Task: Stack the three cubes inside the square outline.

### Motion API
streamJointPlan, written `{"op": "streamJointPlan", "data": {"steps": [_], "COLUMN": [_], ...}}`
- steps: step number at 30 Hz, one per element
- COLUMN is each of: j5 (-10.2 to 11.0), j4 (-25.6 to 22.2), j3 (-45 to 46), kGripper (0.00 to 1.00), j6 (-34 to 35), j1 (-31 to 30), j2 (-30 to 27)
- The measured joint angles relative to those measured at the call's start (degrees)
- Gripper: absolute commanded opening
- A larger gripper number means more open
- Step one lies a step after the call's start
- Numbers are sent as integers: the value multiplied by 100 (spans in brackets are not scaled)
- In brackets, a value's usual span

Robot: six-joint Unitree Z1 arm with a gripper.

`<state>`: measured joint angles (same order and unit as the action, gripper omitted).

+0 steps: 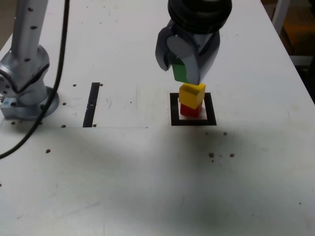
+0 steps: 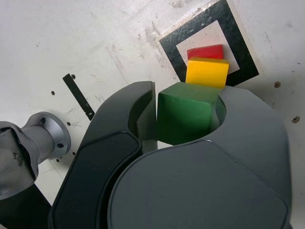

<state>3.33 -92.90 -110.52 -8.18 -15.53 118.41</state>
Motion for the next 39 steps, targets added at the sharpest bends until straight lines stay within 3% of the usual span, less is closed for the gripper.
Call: {"op": "streamJointPlan", "data": {"steps": [4, 11, 21, 33, 39], "j5": [10, 284, 288, 407, 417], "j4": [0, 0, 0, 0, 0], "j3": [-31, -162, -128, -117, -131], "kGripper": [25, 25, 32, 34, 45], "j6": [0, 0, 0, 0, 0], "j1": [-35, -41, -41, -28, -11], "j2": [107, 246, 369, 369, 434]}}
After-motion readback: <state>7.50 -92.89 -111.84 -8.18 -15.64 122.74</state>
